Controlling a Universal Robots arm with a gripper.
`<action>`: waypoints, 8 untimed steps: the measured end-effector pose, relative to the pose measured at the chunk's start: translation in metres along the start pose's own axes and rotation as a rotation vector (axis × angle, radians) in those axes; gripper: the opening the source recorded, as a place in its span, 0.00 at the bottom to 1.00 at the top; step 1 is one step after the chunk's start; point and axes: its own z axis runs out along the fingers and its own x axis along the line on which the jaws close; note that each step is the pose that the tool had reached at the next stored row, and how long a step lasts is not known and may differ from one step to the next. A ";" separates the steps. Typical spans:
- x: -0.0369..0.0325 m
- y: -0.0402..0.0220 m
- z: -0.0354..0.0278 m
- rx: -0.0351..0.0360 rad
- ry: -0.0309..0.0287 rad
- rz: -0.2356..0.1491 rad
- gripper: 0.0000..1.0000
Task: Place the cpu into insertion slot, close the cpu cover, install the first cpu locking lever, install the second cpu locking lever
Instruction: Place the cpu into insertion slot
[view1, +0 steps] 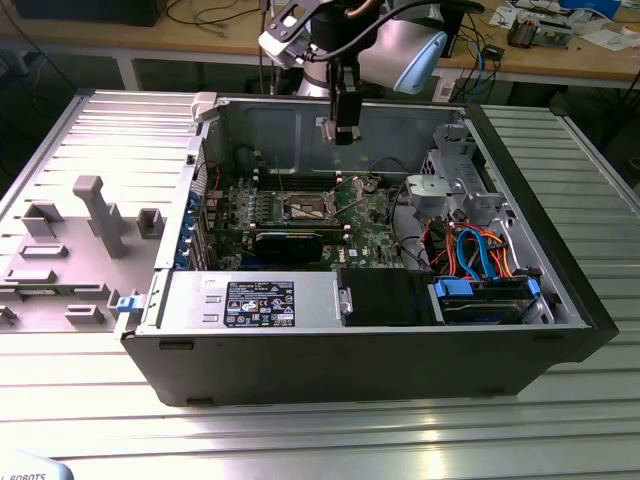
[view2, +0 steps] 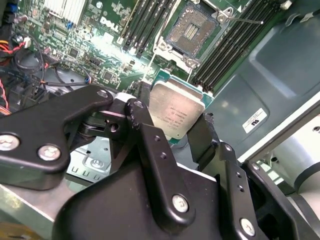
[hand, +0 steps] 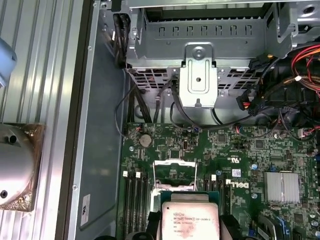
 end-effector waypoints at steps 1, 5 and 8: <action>0.0000 -0.0002 0.0001 0.0000 -0.0001 0.002 0.54; 0.0000 -0.0005 0.0013 -0.0002 0.0000 0.002 0.54; -0.0001 -0.0007 0.0036 -0.0002 -0.0004 0.002 0.54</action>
